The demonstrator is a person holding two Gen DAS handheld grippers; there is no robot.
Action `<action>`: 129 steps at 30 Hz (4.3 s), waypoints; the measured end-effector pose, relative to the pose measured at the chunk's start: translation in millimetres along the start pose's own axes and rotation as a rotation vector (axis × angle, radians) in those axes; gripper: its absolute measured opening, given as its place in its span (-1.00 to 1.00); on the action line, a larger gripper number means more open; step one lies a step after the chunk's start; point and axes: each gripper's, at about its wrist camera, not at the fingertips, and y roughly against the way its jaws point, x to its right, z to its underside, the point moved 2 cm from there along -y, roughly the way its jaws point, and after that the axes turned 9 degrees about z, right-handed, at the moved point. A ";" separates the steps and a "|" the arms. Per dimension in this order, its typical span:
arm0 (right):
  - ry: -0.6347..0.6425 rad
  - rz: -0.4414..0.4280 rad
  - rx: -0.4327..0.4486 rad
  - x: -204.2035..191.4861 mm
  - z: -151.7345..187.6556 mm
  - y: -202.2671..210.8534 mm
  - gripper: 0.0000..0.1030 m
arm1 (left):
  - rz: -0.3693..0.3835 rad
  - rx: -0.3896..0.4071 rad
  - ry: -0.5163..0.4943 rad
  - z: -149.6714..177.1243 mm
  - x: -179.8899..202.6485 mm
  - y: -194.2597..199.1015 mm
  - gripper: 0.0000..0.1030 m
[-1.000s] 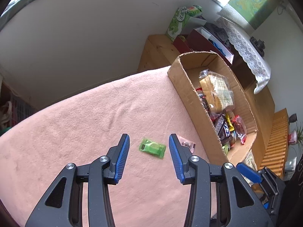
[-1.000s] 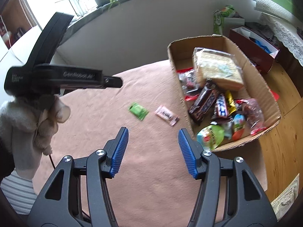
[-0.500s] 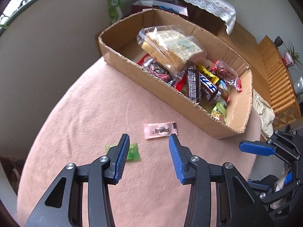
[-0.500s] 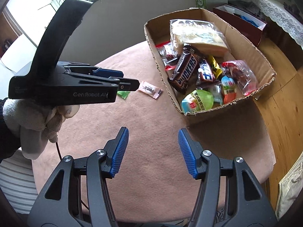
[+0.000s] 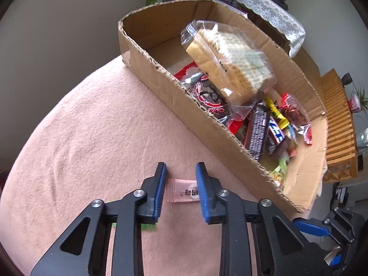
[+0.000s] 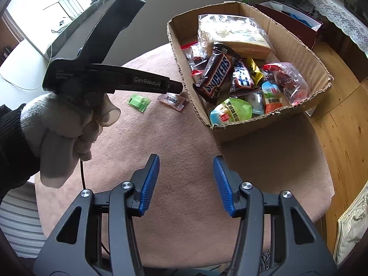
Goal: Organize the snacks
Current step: 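Move both open tools back over the green and pink candies on the table, then grasp the green candy with the left tool while the right tool grasps the pink candy, then lift the green candy with the left tool while the right tool lifts the pink candy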
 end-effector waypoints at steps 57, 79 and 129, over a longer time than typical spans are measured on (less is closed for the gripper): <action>0.259 -0.068 -0.053 -94.4 -31.6 -98.6 0.00 | -0.078 0.054 0.200 19.0 -7.5 8.5 -0.25; 0.289 -0.034 -0.077 -108.0 -15.1 -111.2 -0.63 | -0.069 0.077 0.257 46.2 -32.2 29.0 -0.84; 0.228 -0.035 -0.023 -73.0 -10.0 -68.3 -0.63 | -0.171 0.095 0.213 29.1 -32.8 23.7 -0.63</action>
